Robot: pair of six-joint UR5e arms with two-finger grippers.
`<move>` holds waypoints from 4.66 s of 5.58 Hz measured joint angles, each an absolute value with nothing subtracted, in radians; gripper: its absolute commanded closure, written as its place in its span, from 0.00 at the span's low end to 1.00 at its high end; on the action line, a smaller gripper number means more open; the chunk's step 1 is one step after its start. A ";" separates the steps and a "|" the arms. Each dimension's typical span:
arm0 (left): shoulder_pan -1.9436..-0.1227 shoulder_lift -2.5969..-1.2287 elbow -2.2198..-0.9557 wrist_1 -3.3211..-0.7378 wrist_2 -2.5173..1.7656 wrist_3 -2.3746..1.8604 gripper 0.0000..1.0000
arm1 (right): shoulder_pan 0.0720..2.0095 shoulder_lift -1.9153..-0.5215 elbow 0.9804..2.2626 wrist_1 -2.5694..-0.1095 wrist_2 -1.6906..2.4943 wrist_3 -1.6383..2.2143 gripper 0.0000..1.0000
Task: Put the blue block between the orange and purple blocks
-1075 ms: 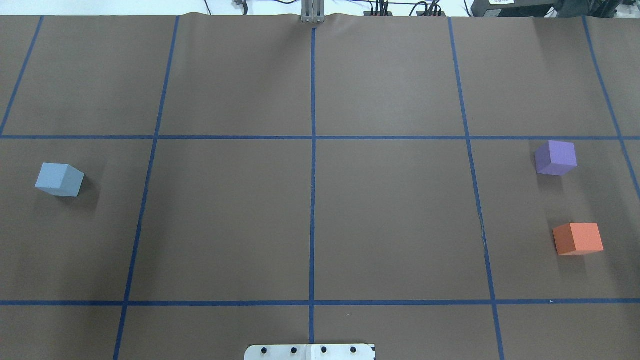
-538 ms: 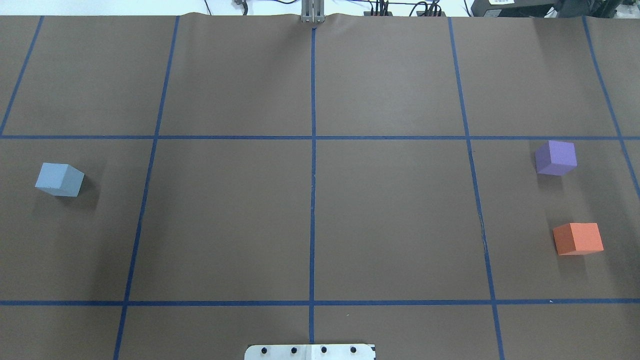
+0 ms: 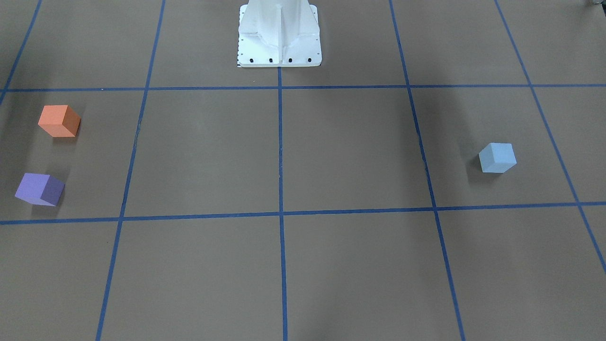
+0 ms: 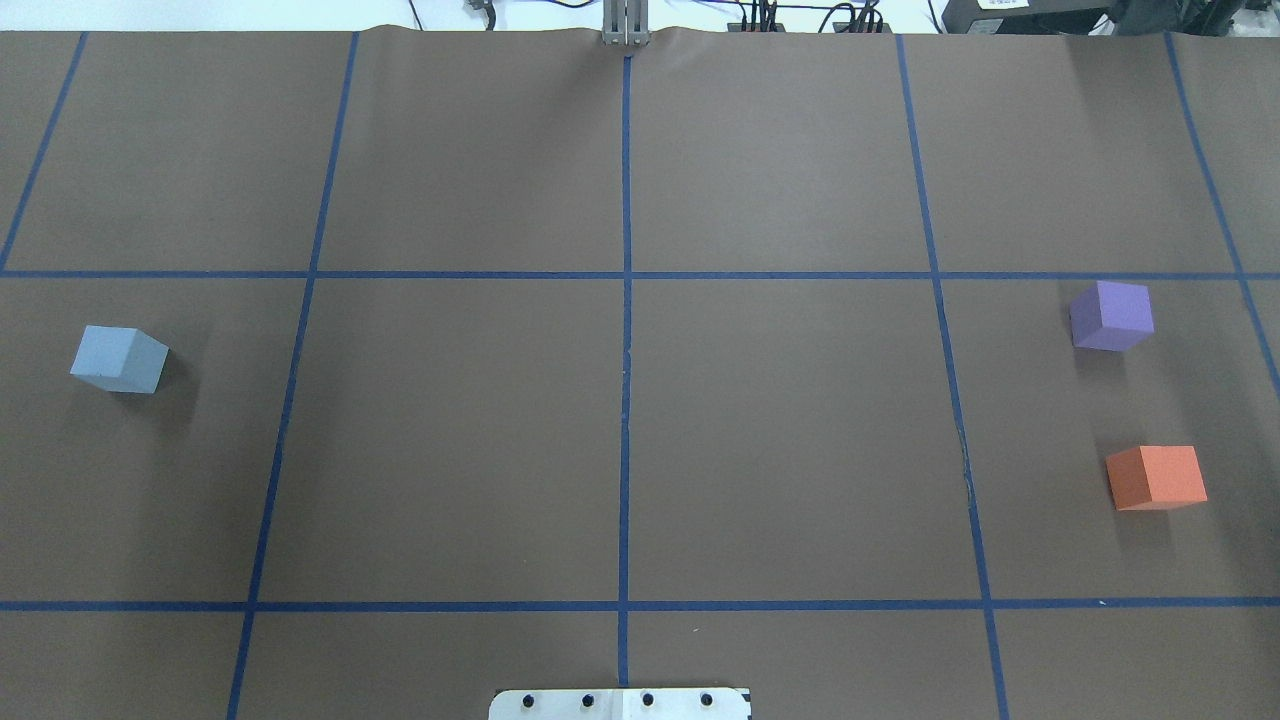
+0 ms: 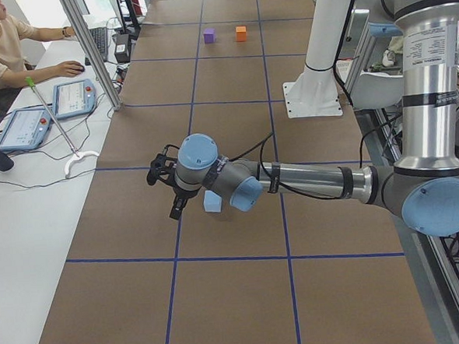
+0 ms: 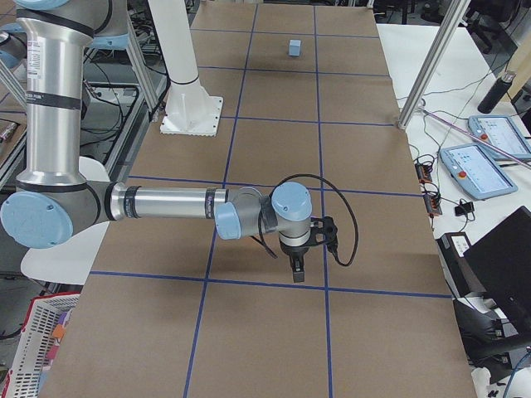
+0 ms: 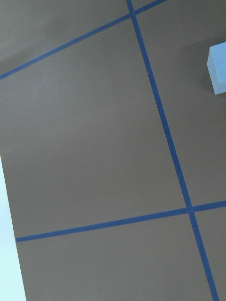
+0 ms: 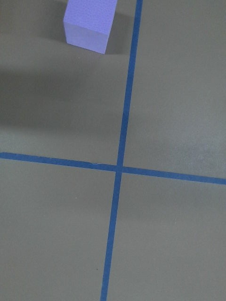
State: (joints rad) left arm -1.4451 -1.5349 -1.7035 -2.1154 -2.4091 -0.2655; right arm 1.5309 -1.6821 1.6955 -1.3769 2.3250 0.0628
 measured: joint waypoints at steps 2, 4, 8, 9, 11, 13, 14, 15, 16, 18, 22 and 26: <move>-1.314 -1.537 -1.703 -2.167 -2.389 -0.416 0.00 | 1.530 -1.684 1.695 -1.375 2.325 0.064 0.00; -1.163 -1.537 -1.700 -2.210 -2.276 -0.579 0.00 | 1.531 -1.684 1.695 -1.374 2.325 0.064 0.00; -0.999 -1.536 -1.646 -2.212 -2.089 -0.682 0.00 | 1.531 -1.684 1.694 -1.376 2.325 0.064 0.00; -0.986 -1.536 -1.643 -2.212 -2.081 -0.684 0.00 | 1.531 -1.684 1.694 -1.376 2.324 0.064 0.00; -0.968 -1.536 -1.643 -2.212 -2.076 -0.697 0.03 | 1.531 -1.684 1.689 -1.376 2.325 0.064 0.00; -0.926 -1.535 -1.644 -2.214 -2.063 -0.742 0.67 | 1.531 -1.684 1.684 -1.376 2.324 0.064 0.00; -0.918 -1.530 -1.643 -2.215 -2.044 -0.743 1.00 | 1.531 -1.685 1.683 -1.376 2.324 0.065 0.00; -0.917 -1.530 -1.645 -2.215 -2.031 -0.740 1.00 | 1.531 -1.685 1.683 -1.376 2.325 0.065 0.00; -0.918 -1.538 -1.663 -2.213 -2.026 -0.739 1.00 | 1.531 -1.686 1.683 -1.376 2.325 0.065 0.00; -0.919 -1.667 -1.744 -2.076 -2.028 -0.766 1.00 | 1.531 -1.686 1.681 -1.376 2.326 0.065 0.00; -0.667 -2.314 -1.592 -1.594 -1.942 -1.093 1.00 | 1.531 -1.686 1.677 -1.376 2.326 0.066 0.00; -0.544 -2.544 -1.319 -1.605 -1.872 -1.191 0.00 | 1.530 -1.683 1.677 -1.374 2.326 0.066 0.00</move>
